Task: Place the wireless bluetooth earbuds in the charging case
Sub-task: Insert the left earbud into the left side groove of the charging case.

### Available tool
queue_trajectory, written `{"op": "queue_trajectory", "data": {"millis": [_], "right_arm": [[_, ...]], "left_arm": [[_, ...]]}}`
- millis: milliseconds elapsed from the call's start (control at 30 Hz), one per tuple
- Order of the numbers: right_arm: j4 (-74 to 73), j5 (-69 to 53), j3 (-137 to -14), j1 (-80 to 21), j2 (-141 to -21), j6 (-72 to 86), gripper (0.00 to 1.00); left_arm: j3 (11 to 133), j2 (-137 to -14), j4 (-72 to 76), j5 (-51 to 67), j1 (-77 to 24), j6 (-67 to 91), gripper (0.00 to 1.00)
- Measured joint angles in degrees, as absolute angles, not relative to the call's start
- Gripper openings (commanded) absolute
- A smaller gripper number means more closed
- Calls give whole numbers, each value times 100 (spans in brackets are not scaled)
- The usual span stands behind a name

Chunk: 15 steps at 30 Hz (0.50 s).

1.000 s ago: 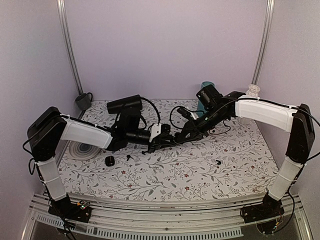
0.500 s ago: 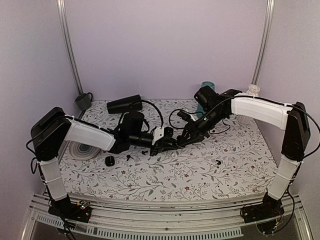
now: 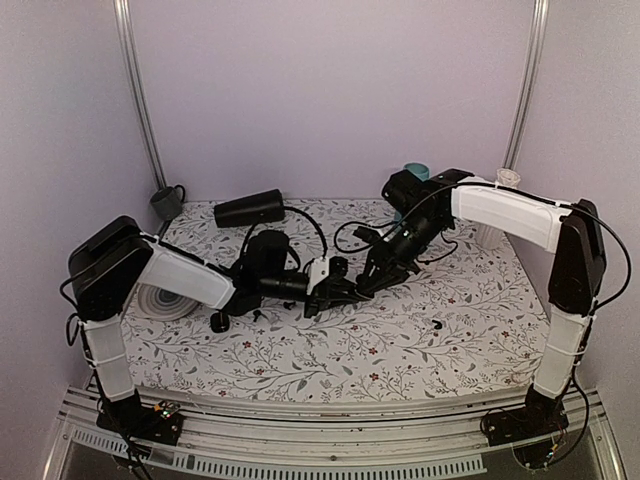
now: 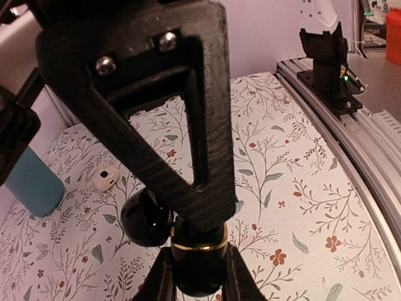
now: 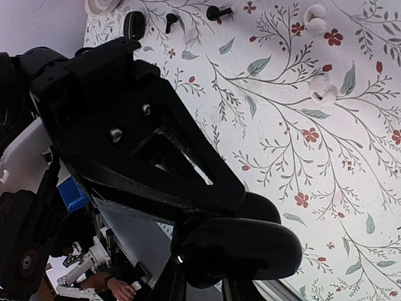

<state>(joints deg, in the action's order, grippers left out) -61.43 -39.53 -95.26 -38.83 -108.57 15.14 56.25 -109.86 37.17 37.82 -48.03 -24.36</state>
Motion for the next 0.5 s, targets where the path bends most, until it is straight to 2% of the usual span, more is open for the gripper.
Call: {"op": "queue_trajectory", "data": {"millis": [67, 200, 500], "right_arm": [[-6219, -3951, -9590, -3881, -10897, 1518, 18], [-6331, -3946, -9695, -3872, -10969, 1559, 25], [-6469, -3892, -9909, -3865, -11102, 1608, 27]], "left_arm": [[5610, -11008, 3804, 3785, -4810, -2351, 0], [5579, -11076, 3999, 3782, -4814, -2174, 0], [5570, -11290, 4414, 3743, -4816, -1761, 0]]}}
